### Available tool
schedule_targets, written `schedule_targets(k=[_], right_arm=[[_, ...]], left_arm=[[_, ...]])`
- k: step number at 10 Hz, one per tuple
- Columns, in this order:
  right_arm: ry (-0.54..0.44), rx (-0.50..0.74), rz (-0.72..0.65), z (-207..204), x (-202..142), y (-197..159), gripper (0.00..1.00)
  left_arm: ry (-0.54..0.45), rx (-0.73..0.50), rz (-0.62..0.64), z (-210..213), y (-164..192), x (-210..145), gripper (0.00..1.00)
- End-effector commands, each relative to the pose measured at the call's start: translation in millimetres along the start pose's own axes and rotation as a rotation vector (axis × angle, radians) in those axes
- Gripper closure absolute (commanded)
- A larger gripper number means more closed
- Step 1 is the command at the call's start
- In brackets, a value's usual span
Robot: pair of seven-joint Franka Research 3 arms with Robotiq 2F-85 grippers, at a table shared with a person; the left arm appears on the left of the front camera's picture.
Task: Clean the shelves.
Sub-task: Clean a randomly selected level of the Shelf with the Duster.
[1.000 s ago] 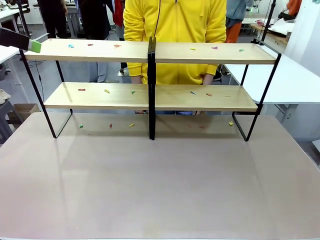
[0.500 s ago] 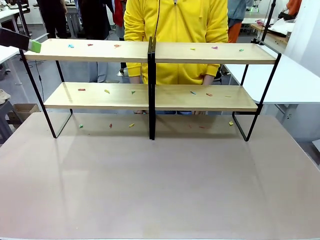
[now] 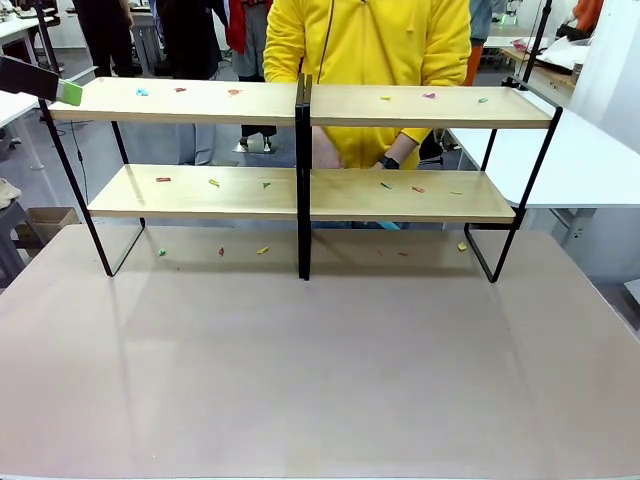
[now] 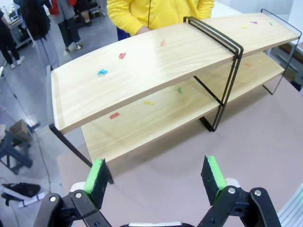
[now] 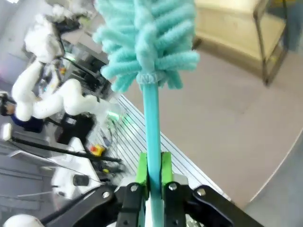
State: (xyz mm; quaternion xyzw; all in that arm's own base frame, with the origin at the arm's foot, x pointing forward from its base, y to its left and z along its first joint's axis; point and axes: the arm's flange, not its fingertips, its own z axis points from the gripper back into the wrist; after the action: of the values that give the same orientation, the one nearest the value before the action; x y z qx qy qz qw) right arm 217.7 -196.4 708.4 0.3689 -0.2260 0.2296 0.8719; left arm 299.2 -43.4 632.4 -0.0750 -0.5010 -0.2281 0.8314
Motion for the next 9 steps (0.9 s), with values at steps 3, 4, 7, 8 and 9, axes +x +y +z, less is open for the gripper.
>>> schedule_targets(k=[3, 4, 7, 8, 9], right_arm=[[0.305, -0.175, 0.255, -73, -44, 92, 0.87], [0.366, -0.195, 0.311, -121, -45, 110, 0.87], [0.496, -0.304, 0.381, -267, -54, 157, 0.87], [0.523, -0.302, 0.405, -297, -61, 166, 0.87], [0.618, -0.282, 0.445, -305, -67, 165, 0.87]], left_arm=[[-0.005, 0.006, 0.001, 0, 0, -1, 0.0], [-0.005, 0.006, 0.001, 0, 0, -1, 0.0], [-0.005, 0.006, 0.001, 0, 0, -1, 0.0], [-0.005, 0.006, 0.001, 0, 0, -1, 0.0], [-0.005, 0.006, 0.001, 0, 0, -1, 0.0]])
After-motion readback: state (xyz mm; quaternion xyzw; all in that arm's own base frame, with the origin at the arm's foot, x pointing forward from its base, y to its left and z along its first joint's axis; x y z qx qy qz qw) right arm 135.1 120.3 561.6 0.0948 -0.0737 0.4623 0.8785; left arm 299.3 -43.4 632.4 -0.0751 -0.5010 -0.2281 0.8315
